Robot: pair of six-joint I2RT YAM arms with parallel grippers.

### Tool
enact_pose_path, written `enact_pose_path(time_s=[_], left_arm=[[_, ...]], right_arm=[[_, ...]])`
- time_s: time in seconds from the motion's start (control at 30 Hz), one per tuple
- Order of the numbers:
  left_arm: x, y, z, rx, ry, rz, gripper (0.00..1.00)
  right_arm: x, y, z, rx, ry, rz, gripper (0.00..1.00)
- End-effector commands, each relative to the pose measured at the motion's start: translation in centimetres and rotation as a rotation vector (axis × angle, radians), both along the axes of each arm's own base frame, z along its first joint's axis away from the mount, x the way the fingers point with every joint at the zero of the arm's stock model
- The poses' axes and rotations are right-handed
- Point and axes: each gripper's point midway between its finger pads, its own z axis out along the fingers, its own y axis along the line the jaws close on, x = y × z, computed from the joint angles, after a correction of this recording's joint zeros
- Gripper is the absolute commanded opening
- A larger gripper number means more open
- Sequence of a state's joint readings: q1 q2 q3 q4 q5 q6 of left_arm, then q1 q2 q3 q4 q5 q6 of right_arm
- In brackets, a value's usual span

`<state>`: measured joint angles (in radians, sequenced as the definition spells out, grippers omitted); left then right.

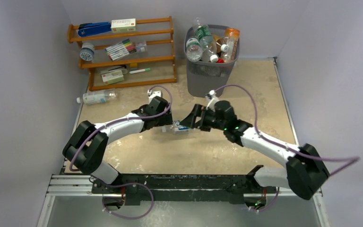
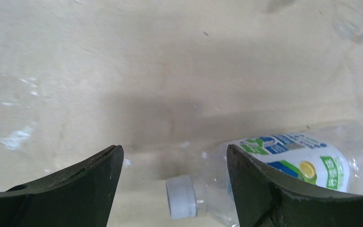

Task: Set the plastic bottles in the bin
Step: Pick up the plastic bottle at the center of the board.

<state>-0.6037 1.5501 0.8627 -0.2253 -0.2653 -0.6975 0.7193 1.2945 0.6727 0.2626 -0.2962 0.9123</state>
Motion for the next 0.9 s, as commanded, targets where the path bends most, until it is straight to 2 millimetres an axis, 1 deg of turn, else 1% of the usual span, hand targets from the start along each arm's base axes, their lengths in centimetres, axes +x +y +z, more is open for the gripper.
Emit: enact_pose_path(time_s=[0.0, 0.1, 0.17, 0.23, 0.37, 0.5, 0.57, 0.63, 0.77, 0.87], left_arm=[[-1.1, -3.2, 1.9, -0.077, -0.054, -0.035, 0.8], [-2.1, -4.7, 2.4, -0.095, -0.063, -0.062, 0.8], [-2.7, -5.7, 2.9, -0.114, -0.071, -0.08, 0.8], [-3.4, -6.4, 3.5, -0.122, -0.082, -0.093, 0.8], [-4.7, -7.6, 4.1, -0.141, -0.09, -0.12, 0.8], [-6.4, -8.9, 3.8, -0.137, -0.087, -0.154, 0.8], [-7.1, -9.4, 3.3, -0.134, -0.086, -0.166, 0.8], [-7.8, -9.9, 2.8, -0.135, -0.078, -0.177, 0.8], [-9.0, -11.2, 2.6, -0.142, -0.082, -0.206, 0.8], [-9.5, -11.7, 2.9, -0.139, -0.092, -0.219, 0.8]], right_arm=[[2.2, -5.8, 1.6, -0.069, -0.046, -0.136, 1.0], [3.1, -8.5, 2.6, -0.126, -0.055, -0.187, 1.0], [3.1, -9.5, 2.6, -0.164, -0.04, -0.204, 1.0], [2.8, -10.0, 2.3, -0.186, -0.018, -0.21, 1.0], [1.6, -11.2, 0.9, -0.227, 0.044, -0.236, 1.0], [0.2, -12.1, 0.1, -0.252, 0.128, -0.272, 1.0], [-0.7, -12.8, -0.5, -0.276, 0.194, -0.299, 1.0], [-1.2, -12.9, -0.8, -0.281, 0.232, -0.31, 1.0], [-1.7, -13.1, -1.3, -0.271, 0.271, -0.337, 1.0], [-1.9, -13.1, -2.0, -0.256, 0.297, -0.357, 1.0]])
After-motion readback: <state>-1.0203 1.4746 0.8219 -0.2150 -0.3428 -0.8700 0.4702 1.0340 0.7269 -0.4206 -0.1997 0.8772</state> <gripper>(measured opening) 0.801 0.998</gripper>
